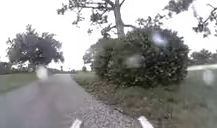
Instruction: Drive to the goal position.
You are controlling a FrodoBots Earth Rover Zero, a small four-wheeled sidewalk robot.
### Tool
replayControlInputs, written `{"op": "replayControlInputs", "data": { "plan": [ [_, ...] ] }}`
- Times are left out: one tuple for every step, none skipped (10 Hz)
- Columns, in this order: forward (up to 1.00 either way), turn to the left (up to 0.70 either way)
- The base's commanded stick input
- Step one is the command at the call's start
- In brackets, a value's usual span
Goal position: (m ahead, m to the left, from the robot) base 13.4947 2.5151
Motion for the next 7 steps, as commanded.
{"op": "replayControlInputs", "data": {
  "plan": [
    [0.7,0.35],
    [0.7,0.35],
    [0.7,0.35],
    [0.7,0.35],
    [0.7,0.35],
    [0.7,0.35],
    [0.7,0.35]
  ]
}}
